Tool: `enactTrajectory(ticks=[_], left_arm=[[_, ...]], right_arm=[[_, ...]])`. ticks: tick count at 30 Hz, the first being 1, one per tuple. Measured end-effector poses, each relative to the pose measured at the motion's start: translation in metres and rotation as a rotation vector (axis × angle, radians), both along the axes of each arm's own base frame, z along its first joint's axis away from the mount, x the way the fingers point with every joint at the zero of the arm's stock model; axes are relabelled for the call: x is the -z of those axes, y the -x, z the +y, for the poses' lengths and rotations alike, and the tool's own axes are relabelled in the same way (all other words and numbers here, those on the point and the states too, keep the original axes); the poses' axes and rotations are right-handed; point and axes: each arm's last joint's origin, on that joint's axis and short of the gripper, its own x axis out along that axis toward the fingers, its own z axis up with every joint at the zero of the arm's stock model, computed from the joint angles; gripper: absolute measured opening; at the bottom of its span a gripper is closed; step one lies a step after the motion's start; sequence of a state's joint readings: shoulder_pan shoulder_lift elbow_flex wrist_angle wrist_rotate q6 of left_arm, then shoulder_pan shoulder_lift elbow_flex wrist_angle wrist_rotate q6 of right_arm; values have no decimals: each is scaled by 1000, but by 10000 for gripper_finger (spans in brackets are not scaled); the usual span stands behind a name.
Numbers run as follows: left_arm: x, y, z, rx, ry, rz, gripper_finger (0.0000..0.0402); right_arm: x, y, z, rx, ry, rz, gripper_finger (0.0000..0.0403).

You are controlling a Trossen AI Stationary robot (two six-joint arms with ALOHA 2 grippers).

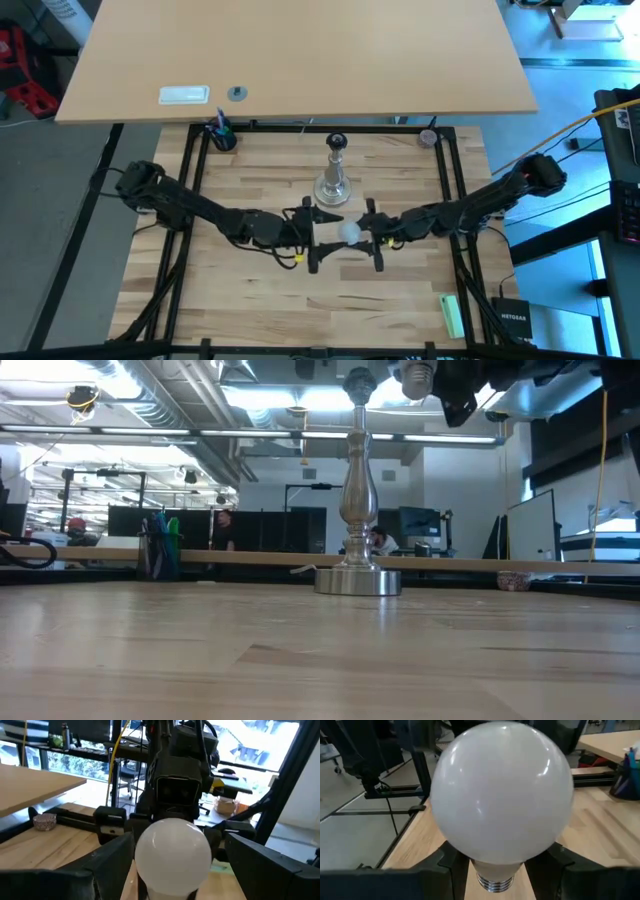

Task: Screw lightbulb
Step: Insert the lightbulb into the lamp

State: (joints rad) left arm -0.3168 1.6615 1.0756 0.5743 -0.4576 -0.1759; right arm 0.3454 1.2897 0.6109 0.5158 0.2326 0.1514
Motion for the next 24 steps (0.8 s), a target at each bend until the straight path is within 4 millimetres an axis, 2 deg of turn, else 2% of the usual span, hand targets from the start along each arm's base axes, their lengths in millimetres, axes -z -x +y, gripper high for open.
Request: enactTrajectory(ticks=[7, 11, 18, 21, 24], left_arm=[[4, -3, -1, 13, -30, -4, 301], [11, -8, -3, 17, -61, 26, 300], [-8, -11, -17, -42, -144, 103, 300], [-8, -10, -22, -130, -166, 167, 300], [-7, -11, -24, -147, -127, 160, 300]], right_arm=[[-4, -12, 5, -21, 3, 23, 159], [2, -20, 8, -34, 18, 76, 159], [0, -21, 7, 13, 25, 74, 159], [1, -20, 7, 35, 18, 81, 159], [1, -20, 6, 57, 13, 84, 159]])
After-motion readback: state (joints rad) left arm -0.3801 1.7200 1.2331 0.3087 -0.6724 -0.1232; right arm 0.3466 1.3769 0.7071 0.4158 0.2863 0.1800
